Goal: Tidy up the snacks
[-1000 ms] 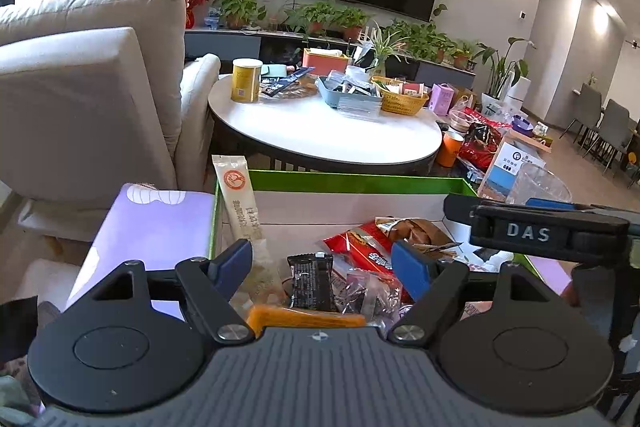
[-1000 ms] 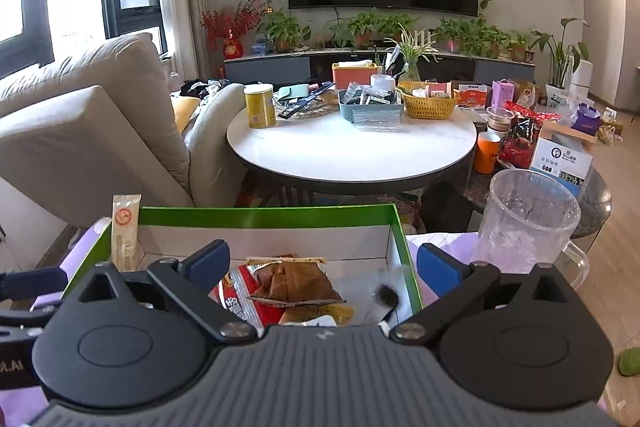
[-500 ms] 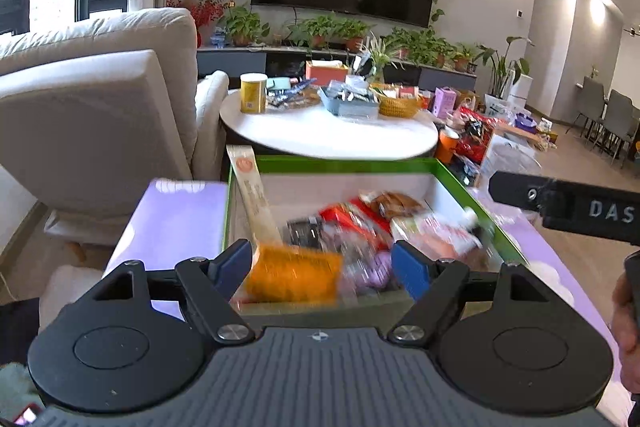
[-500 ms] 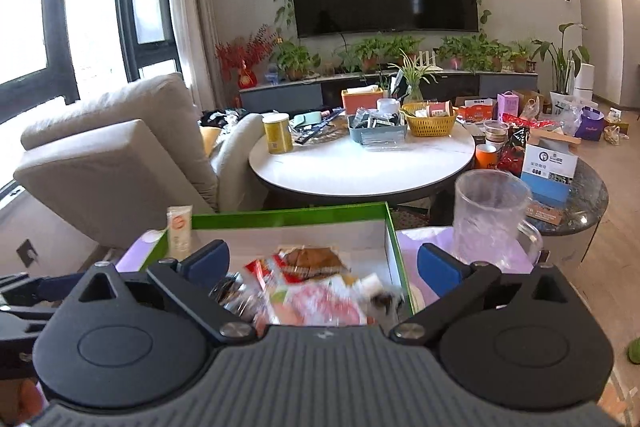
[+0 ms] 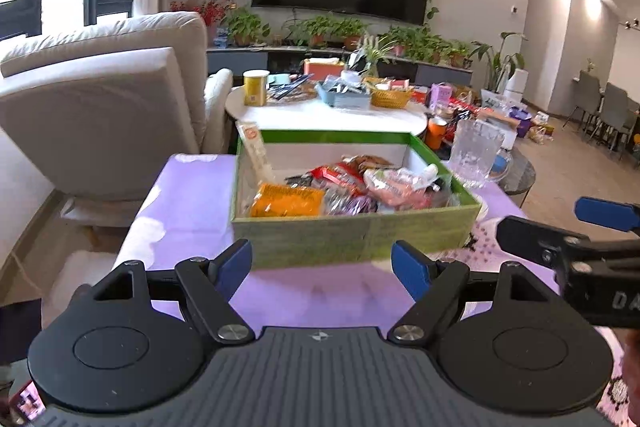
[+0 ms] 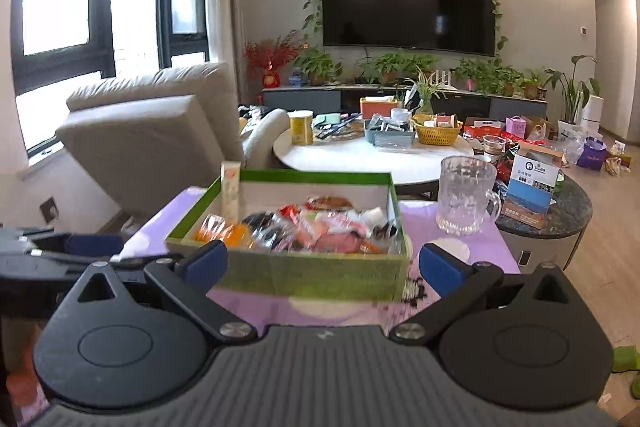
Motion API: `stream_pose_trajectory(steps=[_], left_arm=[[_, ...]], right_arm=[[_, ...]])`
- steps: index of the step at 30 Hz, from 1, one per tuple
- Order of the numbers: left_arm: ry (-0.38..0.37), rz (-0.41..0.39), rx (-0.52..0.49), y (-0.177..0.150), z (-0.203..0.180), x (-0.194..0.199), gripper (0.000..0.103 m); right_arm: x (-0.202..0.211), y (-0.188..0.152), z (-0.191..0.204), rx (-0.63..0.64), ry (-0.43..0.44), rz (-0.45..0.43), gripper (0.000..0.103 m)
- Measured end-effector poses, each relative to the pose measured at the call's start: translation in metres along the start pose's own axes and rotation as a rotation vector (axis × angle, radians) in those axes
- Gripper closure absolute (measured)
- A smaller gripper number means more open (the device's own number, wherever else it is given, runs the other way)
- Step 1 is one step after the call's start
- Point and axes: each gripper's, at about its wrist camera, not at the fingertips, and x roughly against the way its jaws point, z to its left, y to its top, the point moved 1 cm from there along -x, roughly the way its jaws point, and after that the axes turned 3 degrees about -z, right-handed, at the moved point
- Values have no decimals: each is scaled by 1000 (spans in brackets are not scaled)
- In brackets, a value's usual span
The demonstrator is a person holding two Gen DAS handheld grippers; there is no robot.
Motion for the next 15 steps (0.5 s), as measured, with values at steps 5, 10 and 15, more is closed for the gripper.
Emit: stream_pose_trajectory(steps=[5,10,15], left_arm=[[35,-7,5,-6,4,18,28],[39,-11,24,-9,10,32,28],[51,-23,6,-14,8,42,28]], right_arm=[[11,-5,7,-12,10,1,51],[27,-9,14,7,19,-30,51],[33,-13,17,12,21,-36,51]])
